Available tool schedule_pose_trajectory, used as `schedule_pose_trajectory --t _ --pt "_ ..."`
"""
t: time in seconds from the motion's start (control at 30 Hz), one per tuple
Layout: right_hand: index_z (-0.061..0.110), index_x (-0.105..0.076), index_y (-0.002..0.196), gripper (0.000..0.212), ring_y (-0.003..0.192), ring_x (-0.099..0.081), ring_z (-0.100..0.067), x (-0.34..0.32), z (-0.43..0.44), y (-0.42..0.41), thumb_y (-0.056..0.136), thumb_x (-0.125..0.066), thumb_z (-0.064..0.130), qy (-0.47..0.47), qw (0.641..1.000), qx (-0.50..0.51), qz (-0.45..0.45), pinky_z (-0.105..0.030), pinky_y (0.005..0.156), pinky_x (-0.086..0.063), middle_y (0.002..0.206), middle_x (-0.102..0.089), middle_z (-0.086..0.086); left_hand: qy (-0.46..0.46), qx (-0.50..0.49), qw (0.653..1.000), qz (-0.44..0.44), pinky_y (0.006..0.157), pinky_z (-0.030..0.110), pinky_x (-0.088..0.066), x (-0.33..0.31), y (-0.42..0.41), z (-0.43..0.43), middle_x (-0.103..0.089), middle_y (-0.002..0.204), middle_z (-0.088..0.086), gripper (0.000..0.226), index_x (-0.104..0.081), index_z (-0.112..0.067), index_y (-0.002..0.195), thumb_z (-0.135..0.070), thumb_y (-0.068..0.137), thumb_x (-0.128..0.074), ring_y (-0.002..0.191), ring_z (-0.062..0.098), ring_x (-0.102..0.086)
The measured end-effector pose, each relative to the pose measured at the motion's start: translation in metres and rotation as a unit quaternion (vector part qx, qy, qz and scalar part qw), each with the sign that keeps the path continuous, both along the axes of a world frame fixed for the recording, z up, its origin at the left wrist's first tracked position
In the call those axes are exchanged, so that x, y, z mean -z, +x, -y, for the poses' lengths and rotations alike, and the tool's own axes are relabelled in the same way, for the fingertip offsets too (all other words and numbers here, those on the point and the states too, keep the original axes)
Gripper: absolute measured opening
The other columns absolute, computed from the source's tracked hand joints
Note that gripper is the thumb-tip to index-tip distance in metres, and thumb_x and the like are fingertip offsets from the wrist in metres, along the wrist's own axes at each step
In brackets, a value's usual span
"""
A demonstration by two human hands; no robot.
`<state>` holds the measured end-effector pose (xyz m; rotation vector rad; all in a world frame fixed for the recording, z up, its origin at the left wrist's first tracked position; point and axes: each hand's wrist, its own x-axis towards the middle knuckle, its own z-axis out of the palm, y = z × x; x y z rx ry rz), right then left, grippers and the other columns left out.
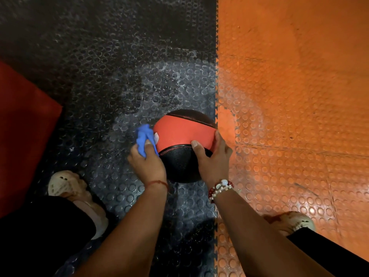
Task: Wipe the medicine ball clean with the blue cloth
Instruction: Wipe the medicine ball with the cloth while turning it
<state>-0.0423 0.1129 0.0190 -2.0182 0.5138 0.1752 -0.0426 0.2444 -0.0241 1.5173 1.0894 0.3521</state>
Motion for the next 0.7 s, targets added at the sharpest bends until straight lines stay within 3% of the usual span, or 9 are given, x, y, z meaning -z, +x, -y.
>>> schedule_pose_trajectory --t 0.07,0.17,0.27,0.33,0.4,0.5,0.6,0.7 --pt "0.030 -0.022 0.145 0.081 0.128 -0.036 -0.024 0.001 -0.001 -0.002 0.079 -0.065 0.049 0.001 1.000 0.002 0.000 -0.025 0.096 -0.029 0.142 -0.023 -0.008 0.041 0.031 0.999 -0.013 0.075 0.021 -0.039 0.000 0.006 -0.005 -0.053 0.114 0.006 0.030 -0.057 -0.007 0.119 -0.026 0.097 -0.053 0.095 0.018 -0.053" --pt "0.033 -0.020 0.145 0.082 0.128 -0.036 -0.024 0.000 -0.001 -0.004 0.078 -0.065 0.050 0.001 1.000 -0.003 -0.003 -0.026 0.096 -0.030 0.143 -0.021 -0.006 -0.042 0.011 0.998 -0.048 0.070 0.020 -0.041 0.012 0.005 -0.015 -0.058 0.106 0.004 0.026 -0.057 -0.010 0.120 -0.024 0.100 -0.047 0.094 0.021 -0.057" --pt "0.035 -0.018 0.145 0.083 0.133 -0.032 -0.024 0.002 -0.004 -0.009 0.078 -0.065 0.052 0.000 1.000 -0.026 0.003 -0.033 0.104 -0.031 0.147 -0.015 -0.003 -0.099 0.006 0.990 -0.101 0.082 0.029 -0.045 0.022 0.007 -0.033 -0.063 0.111 0.008 0.025 -0.059 -0.012 0.116 -0.024 0.099 -0.046 0.097 0.024 -0.059" --pt "0.035 -0.017 0.145 0.084 0.137 -0.027 -0.024 0.003 -0.007 -0.015 0.078 -0.065 0.052 -0.006 0.999 -0.042 0.013 -0.036 0.108 -0.030 0.150 -0.010 -0.003 -0.056 0.030 0.993 -0.101 0.077 0.026 -0.041 0.011 0.012 -0.040 -0.061 0.107 0.007 0.028 -0.060 -0.008 0.119 -0.022 0.099 -0.047 0.093 0.020 -0.056" --pt "0.035 -0.016 0.145 0.085 0.138 -0.025 -0.023 0.006 -0.009 -0.020 0.078 -0.065 0.052 -0.017 0.998 -0.057 0.018 -0.036 0.110 -0.029 0.151 -0.007 -0.002 0.034 0.094 0.994 -0.044 0.070 0.026 -0.038 -0.010 0.025 -0.041 -0.062 0.096 0.006 0.020 -0.063 -0.009 0.104 -0.022 0.095 -0.050 0.085 0.021 -0.056" --pt "0.036 -0.017 0.145 0.086 0.139 -0.023 -0.022 0.008 -0.008 -0.024 0.076 -0.066 0.053 -0.026 0.997 -0.071 0.025 -0.041 0.111 -0.031 0.152 -0.007 -0.002 0.161 0.269 0.949 0.028 0.069 0.033 -0.045 -0.030 0.051 -0.033 -0.063 0.086 0.006 0.020 -0.062 -0.017 0.082 -0.035 0.085 -0.054 0.080 0.025 -0.059" --pt "0.036 -0.018 0.145 0.085 0.141 -0.020 -0.020 0.007 -0.006 -0.024 0.076 -0.065 0.054 -0.023 0.997 -0.074 0.026 -0.042 0.111 -0.031 0.152 -0.006 -0.001 0.254 0.368 0.894 -0.007 0.080 0.032 -0.045 -0.031 0.066 -0.027 -0.058 0.099 0.006 0.021 -0.067 -0.019 0.097 -0.037 0.088 -0.059 0.092 0.023 -0.055" --pt "0.037 -0.019 0.145 0.085 0.140 -0.021 -0.020 0.006 -0.003 -0.024 0.076 -0.066 0.054 -0.021 0.996 -0.079 0.026 -0.042 0.111 -0.032 0.152 -0.007 0.000 0.263 0.364 0.891 -0.074 0.082 0.037 -0.048 -0.031 0.080 -0.037 -0.064 0.108 0.012 0.028 -0.065 -0.017 0.110 -0.036 0.093 -0.055 0.099 0.031 -0.060"
